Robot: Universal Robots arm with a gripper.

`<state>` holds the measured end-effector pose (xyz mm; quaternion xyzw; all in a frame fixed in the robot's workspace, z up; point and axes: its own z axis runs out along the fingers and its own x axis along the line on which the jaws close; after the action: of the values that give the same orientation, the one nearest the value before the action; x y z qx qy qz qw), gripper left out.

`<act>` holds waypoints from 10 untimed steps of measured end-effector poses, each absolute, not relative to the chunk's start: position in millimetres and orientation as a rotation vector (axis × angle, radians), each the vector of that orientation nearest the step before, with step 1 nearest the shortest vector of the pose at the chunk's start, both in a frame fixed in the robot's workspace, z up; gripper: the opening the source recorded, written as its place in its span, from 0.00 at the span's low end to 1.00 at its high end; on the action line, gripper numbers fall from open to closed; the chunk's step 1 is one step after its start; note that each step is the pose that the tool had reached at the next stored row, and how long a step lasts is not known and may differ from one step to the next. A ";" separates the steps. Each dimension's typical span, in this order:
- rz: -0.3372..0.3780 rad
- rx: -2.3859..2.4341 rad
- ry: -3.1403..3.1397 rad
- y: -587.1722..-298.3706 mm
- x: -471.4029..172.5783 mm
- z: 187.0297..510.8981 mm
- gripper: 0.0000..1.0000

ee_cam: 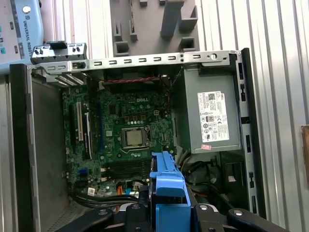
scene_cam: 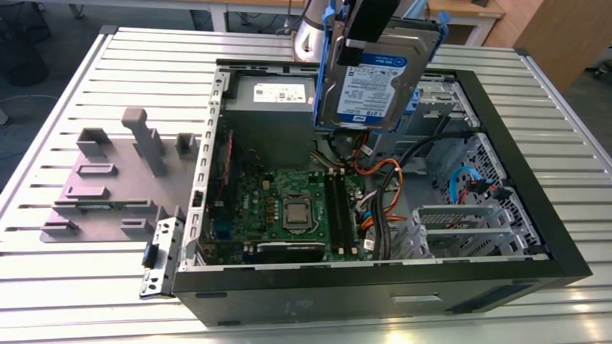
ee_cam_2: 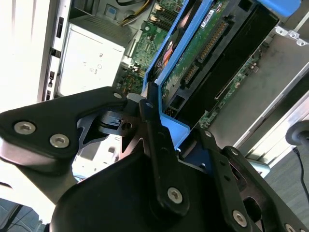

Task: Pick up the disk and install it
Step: 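Pick up the disk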

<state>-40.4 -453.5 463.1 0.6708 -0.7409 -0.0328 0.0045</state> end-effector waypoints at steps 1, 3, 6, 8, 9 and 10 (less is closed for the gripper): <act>-0.103 2.101 -2.321 -453.9 -40.4 463.1 0.37; -0.103 2.102 -2.321 -454.8 -40.4 462.9 0.37; -0.103 2.101 -2.321 -455.9 -40.4 462.7 0.37; -0.103 2.101 -2.321 -456.7 -40.4 462.5 0.37; -0.103 2.101 -2.321 -457.0 -40.3 462.4 0.37; -0.103 2.101 -2.321 -457.4 -40.3 462.3 0.37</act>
<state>-40.3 -457.4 462.3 0.6708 -0.7409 -0.0328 0.0044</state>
